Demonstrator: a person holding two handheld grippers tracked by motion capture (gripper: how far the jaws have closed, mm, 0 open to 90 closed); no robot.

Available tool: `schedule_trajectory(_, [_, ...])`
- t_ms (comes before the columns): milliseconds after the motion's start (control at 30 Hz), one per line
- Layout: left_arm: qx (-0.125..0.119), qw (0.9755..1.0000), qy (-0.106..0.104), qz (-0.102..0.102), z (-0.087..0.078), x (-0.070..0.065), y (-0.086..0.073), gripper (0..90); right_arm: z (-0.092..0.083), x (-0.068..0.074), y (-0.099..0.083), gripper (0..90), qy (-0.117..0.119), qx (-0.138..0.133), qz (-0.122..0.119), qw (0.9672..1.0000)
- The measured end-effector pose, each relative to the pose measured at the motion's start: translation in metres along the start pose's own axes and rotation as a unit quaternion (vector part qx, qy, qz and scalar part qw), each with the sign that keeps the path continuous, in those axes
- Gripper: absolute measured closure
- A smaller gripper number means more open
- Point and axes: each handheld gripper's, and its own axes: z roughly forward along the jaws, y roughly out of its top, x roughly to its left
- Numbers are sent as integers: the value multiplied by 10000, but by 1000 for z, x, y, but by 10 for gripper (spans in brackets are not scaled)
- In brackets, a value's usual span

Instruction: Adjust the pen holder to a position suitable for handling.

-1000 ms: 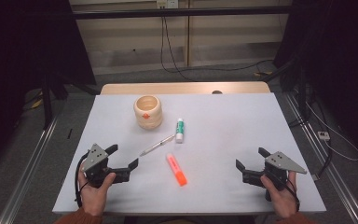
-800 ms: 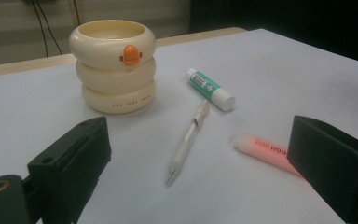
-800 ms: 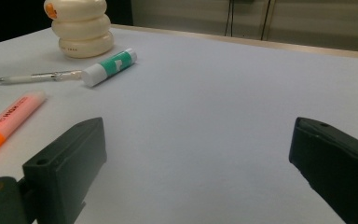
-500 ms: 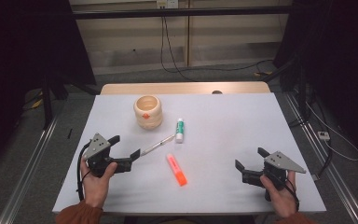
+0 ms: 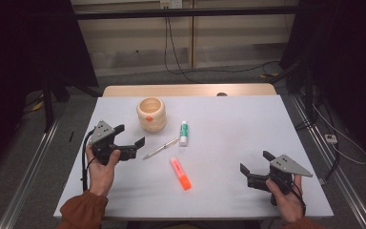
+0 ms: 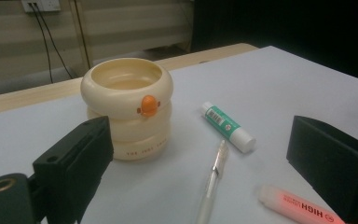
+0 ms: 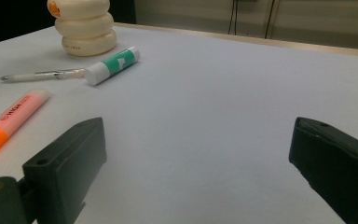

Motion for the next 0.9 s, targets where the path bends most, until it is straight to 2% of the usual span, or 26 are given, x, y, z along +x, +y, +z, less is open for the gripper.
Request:
schedule_trajectory(100, [113, 9999, 61, 49, 5, 3, 2, 61, 0, 1, 0, 37, 13, 0, -5, 10000])
schedule_trajectory(200, [122, 9999, -50, 40, 9, 6, 4, 57, 0, 2, 0, 36, 18, 6, -31, 10000])
schedule_trajectory(300, [250, 9996, -81, 49, 15, 9, 9, 48, 1, 2, 1, 37, 28, 10, -25, 10000])
schedule_trajectory(500, [247, 9997, -11, 77, 22, 17, 19, 47, 1, 3, 1, 37, 47, 13, -45, 10000])
schedule_trajectory(600, [237, 9997, 8, -25, 25, 21, 24, 47, 1, 3, 1, 36, 55, 16, -45, 10000])
schedule_trajectory(700, [273, 9996, -45, -32, 29, 22, 29, 44, 2, 3, 1, 37, 71, 15, -47, 10000])
schedule_trajectory(767, [317, 9995, -49, 35, 32, 22, 32, 44, 2, 3, 1, 37, 86, 25, -48, 9999])
schedule_trajectory(900, [286, 9996, 9, 28, 40, 25, 38, 45, 3, 3, 1, 37, 91, 33, -42, 9999])
